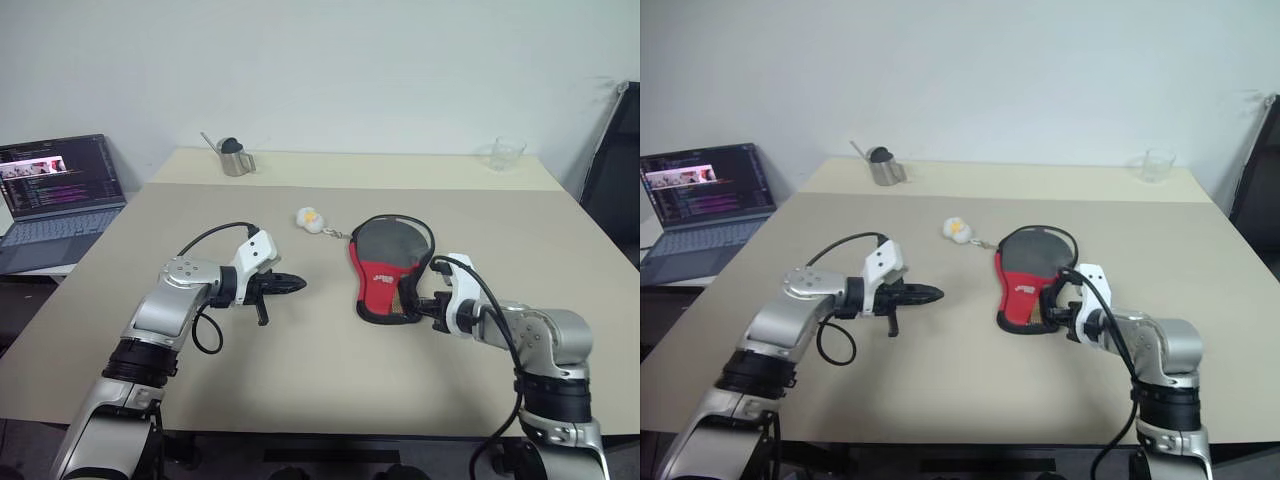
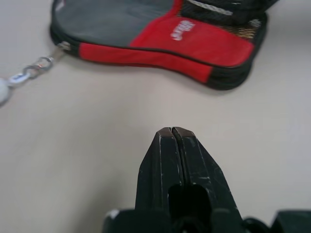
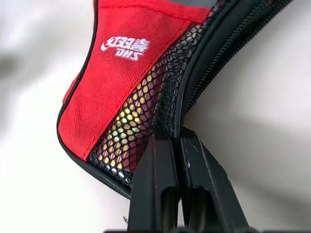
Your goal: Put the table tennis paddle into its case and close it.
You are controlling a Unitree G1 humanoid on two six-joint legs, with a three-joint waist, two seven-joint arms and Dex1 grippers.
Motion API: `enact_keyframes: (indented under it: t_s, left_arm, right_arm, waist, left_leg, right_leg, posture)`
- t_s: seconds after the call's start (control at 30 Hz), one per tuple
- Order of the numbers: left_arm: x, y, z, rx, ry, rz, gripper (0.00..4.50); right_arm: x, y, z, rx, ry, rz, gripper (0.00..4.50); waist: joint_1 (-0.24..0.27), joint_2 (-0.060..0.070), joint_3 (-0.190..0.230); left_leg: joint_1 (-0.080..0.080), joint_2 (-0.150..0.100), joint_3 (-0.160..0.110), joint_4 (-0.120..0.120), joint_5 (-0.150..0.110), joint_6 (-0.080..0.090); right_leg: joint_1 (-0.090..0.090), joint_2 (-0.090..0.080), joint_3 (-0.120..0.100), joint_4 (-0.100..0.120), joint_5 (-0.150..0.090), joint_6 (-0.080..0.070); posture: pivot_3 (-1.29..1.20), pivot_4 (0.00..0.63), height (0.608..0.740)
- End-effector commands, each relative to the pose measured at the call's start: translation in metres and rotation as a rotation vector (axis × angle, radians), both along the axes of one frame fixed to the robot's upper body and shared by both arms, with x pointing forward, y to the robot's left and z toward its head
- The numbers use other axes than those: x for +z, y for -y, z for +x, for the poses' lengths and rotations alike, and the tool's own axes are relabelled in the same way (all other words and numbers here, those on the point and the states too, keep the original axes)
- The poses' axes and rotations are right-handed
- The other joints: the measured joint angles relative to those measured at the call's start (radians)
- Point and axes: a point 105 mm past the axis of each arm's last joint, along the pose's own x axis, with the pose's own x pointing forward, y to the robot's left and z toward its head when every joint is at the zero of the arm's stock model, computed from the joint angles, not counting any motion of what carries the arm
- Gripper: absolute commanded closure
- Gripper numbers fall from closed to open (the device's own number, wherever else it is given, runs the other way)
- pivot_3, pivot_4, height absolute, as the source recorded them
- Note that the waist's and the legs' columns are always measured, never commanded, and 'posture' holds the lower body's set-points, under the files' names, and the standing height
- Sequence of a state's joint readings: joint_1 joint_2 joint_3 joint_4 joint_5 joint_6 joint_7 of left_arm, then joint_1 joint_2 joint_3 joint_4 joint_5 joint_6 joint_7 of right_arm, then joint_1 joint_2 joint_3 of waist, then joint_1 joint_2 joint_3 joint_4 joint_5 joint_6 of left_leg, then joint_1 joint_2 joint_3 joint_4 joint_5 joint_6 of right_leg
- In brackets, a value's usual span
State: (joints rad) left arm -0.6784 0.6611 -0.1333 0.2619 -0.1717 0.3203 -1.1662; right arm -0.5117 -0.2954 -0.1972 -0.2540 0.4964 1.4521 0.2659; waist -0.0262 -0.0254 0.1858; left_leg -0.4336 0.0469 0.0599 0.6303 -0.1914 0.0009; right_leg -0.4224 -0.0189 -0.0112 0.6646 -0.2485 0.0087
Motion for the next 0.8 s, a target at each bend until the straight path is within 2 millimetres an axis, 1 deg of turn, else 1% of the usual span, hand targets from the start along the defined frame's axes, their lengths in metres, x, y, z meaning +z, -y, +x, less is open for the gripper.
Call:
enact_keyframes:
  t_s: [0.03, 0.07, 0.17, 0.27, 0.4, 0.67, 0.8]
  left_arm:
    - [0.011, 0.003, 0.002, -0.024, 0.044, 0.011, 4.5]
    - [0.012, 0.003, 0.002, -0.029, 0.045, 0.013, 4.5]
    - [0.013, 0.004, 0.003, -0.039, 0.045, 0.016, 4.5]
    - [0.014, 0.005, 0.004, -0.052, 0.045, 0.026, 4.5]
    - [0.016, 0.005, 0.005, -0.063, 0.043, 0.032, 4.5]
    - [0.015, 0.006, 0.004, -0.082, 0.038, 0.046, 4.5]
    - [0.016, 0.007, 0.005, -0.088, 0.039, 0.049, 4.5]
  right_arm:
    - [-0.005, -0.003, -0.023, 0.099, -0.041, -0.013, 4.49]
    - [-0.007, 0.0, -0.033, 0.126, -0.059, -0.022, 4.49]
    - [-0.012, 0.003, -0.052, 0.176, -0.091, -0.035, 4.49]
    - [-0.023, 0.002, -0.077, 0.24, -0.134, -0.058, 4.49]
    - [-0.024, -0.003, -0.099, 0.321, -0.143, -0.045, 4.49]
    - [-0.028, -0.005, -0.125, 0.409, -0.181, -0.043, 4.49]
    - [-0.026, -0.006, -0.133, 0.45, -0.187, -0.045, 4.49]
  waist:
    - [0.0, 0.0, 0.0]
    - [0.001, 0.0, 0.0]
    - [0.002, -0.001, 0.0]
    - [0.003, -0.001, -0.001]
    - [0.001, -0.004, -0.003]
    - [0.0, -0.006, -0.004]
    - [0.0, -0.007, -0.004]
  left_leg:
    - [0.0, 0.0, 0.0, 0.0, 0.0, 0.0]
    - [0.0, 0.0, 0.0, 0.0, 0.0, 0.0]
    - [0.0, 0.0, -0.001, 0.0, 0.0, 0.0]
    - [0.0, 0.0, -0.001, 0.0, 0.0, 0.0]
    - [0.0, 0.0, -0.001, 0.0, 0.0, 0.0]
    - [0.001, 0.0, -0.001, 0.0, 0.0, 0.0]
    - [0.0, 0.0, -0.001, 0.0, 0.0, 0.0]
  right_leg:
    - [0.0, 0.0, 0.0, 0.0, 0.0, 0.0]
    - [0.0, 0.0, 0.0, -0.001, 0.0, 0.001]
    - [0.0, 0.0, 0.0, -0.001, -0.002, 0.003]
    - [0.001, 0.0, -0.001, 0.0, -0.002, 0.003]
    - [0.001, 0.0, -0.001, 0.0, -0.002, 0.003]
    - [0.001, 0.0, -0.001, 0.0, -0.002, 0.003]
    - [0.001, 0.0, -0.001, 0.0, -0.002, 0.003]
  posture:
    - [0.0, 0.15, 0.74]
    - [0.0, 0.15, 0.74]
    - [0.0, 0.15, 0.74]
    - [0.0, 0.15, 0.74]
    - [0.0, 0.15, 0.74]
    - [0.0, 0.15, 0.74]
    - [0.0, 0.15, 0.74]
